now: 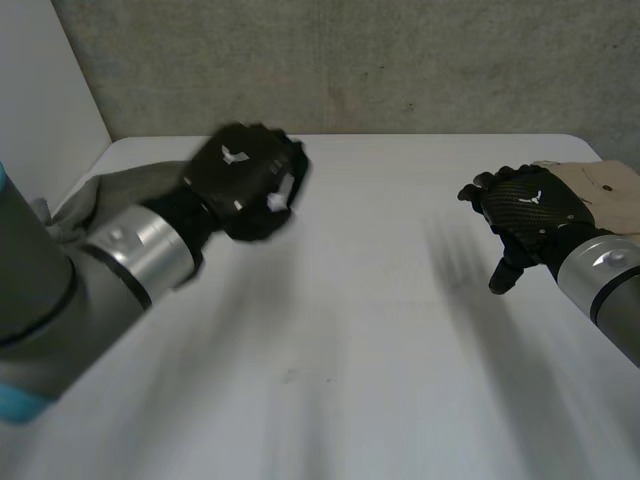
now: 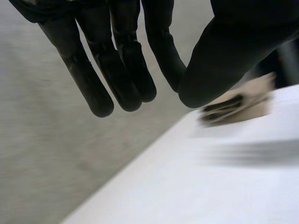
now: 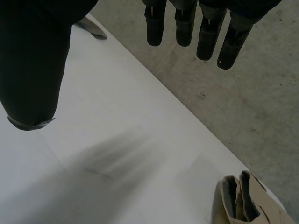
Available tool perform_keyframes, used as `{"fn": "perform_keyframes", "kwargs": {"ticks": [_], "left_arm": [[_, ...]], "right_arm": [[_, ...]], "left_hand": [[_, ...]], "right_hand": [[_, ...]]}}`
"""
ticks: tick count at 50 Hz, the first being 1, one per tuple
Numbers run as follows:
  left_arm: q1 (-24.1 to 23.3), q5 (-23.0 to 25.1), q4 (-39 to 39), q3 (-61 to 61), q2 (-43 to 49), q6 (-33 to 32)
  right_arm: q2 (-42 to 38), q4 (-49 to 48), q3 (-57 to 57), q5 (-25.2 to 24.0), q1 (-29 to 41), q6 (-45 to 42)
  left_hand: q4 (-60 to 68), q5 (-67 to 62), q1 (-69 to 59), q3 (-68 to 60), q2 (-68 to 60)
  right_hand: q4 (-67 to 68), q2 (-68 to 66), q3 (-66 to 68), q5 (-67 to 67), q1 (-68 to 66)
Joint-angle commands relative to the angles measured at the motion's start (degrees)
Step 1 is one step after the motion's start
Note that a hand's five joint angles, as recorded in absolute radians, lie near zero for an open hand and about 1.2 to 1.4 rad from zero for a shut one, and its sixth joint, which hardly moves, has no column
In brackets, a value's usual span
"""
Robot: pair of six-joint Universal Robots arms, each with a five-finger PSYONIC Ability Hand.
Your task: Fold the laundry.
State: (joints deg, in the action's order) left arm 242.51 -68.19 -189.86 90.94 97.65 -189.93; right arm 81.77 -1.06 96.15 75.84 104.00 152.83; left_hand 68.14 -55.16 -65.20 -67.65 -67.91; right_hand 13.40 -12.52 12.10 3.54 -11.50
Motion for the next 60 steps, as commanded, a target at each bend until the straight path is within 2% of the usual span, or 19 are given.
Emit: {"fn": "perform_keyframes", "kwargs": {"ticks": [1,2,3,6,9,13,17,22,27,37,41,45,46,47,49,52,56,60], "left_arm": [[-0.91,-9.29,1.16,-2.51,5.17,-4.2],[0.06,-11.51,1.07,-3.57,6.14,-5.61],[3.02,-15.53,1.16,-5.75,8.07,-9.02],[8.13,-18.9,0.99,-7.96,11.06,-13.96],[16.56,-16.47,0.98,-11.65,17.82,-21.25],[23.51,-10.23,1.42,-16.48,24.85,-27.31],[28.52,-7.84,1.16,-20.35,30.83,-30.66],[33.63,-7.57,1.6,-25.72,36.55,-34.53],[36.88,-7.92,1.69,-29.76,41.56,-43.04],[37.95,-8.98,2.74,-34.86,47.54,-45.35],[37.86,-8.8,4.5,-36.8,49.13,-45.35],[37.68,-8.89,5.38,-38.03,50.01,-45.35],[37.42,-9.24,5.21,-38.03,49.92,-45.26],[37.16,-9.5,5.03,-37.94,49.75,-45.18],[36.72,-9.94,3.72,-37.59,49.31,-45.0],[34.61,-13.98,-2.78,-34.79,45.8,-43.69],[30.92,-15.75,-9.9,-27.58,37.37,-38.42],[24.96,-15.84,-11.15,-23.18,27.01,-26.41]], "right_arm": [[-0.12,0.0,0.79,-1.14,-0.82,0.01],[-0.12,0.0,1.05,-1.57,-0.82,0.01],[-0.12,0.0,1.23,-1.75,-0.82,0.01],[-0.12,-0.09,1.75,-2.19,-0.91,0.01],[-0.12,-0.09,1.93,-2.37,-0.91,0.1],[-0.47,-0.17,2.46,-2.46,-0.82,0.01],[-1.08,-1.14,3.16,-2.46,-0.73,0.01],[-2.05,-2.46,3.95,-2.46,-0.73,-0.25],[-2.75,-2.9,4.3,-2.54,-0.73,-0.42],[-4.25,-3.87,4.22,-2.54,-0.82,-0.42],[-4.42,-3.95,4.3,-2.63,-0.91,-0.42],[-4.51,-3.95,4.3,-2.63,-1.0,-0.42],[-4.51,-3.95,4.22,-2.63,-1.0,-0.42],[-4.51,-3.95,4.22,-2.63,-1.0,-0.42],[-4.6,-3.95,4.13,-2.54,-1.08,-0.51],[-4.51,-3.95,4.13,-2.54,-1.08,-0.43],[-4.42,-3.95,4.13,-2.63,-1.61,-0.42],[-4.42,-3.95,3.78,-2.54,-1.7,-0.42]], "left_hand": [[-58.14,55.16,55.2,57.65,57.91],[-58.14,55.16,55.2,57.65,57.91],[-58.14,55.16,55.2,57.65,57.91],[-58.14,55.16,55.2,57.65,57.91],[-58.09,55.12,55.15,57.61,57.87],[-57.92,54.95,54.98,57.44,57.7],[-57.92,54.95,54.98,57.44,57.7],[-57.92,54.95,54.98,57.44,57.7],[-57.92,54.95,54.98,57.44,57.7],[-54.73,51.76,51.79,54.25,54.51],[-45.33,42.36,42.39,44.85,45.11],[-19.13,16.15,16.19,18.65,18.9],[-0.91,-2.06,-2.03,0.43,0.69],[10.93,-13.9,-13.87,-11.41,-11.15],[11.86,-14.84,-14.8,-12.34,-12.09],[11.86,-14.84,-14.8,-12.35,-12.09],[11.86,-14.84,-14.8,-12.35,-12.09],[11.86,-14.84,-14.8,-12.35,-12.09]], "right_hand": [[-3.4,2.52,-2.1,-3.54,1.5],[-3.4,2.52,-2.1,-3.54,1.5],[-3.4,2.52,-2.1,-3.54,1.5],[-3.4,2.52,-2.1,-3.54,1.5],[-3.4,2.52,-2.1,-3.54,1.5],[-3.4,2.52,-2.1,-3.54,1.5],[-3.4,2.52,-2.1,-3.54,1.5],[-3.4,2.52,-2.1,-3.54,1.5],[-3.4,2.52,-2.1,-3.54,1.5],[-3.4,2.52,-2.1,-3.54,1.5],[-3.4,2.52,-2.1,-3.54,1.5],[-3.4,2.52,-2.1,-3.54,1.5],[-3.4,2.52,-2.1,-3.54,1.5],[-3.4,2.52,-2.1,-3.54,1.5],[-3.4,2.52,-2.1,-3.54,1.5],[-3.4,2.52,-2.1,-3.54,1.5],[-3.4,2.52,-2.1,-3.54,1.5],[-3.4,2.52,-2.1,-3.54,1.5]]}}
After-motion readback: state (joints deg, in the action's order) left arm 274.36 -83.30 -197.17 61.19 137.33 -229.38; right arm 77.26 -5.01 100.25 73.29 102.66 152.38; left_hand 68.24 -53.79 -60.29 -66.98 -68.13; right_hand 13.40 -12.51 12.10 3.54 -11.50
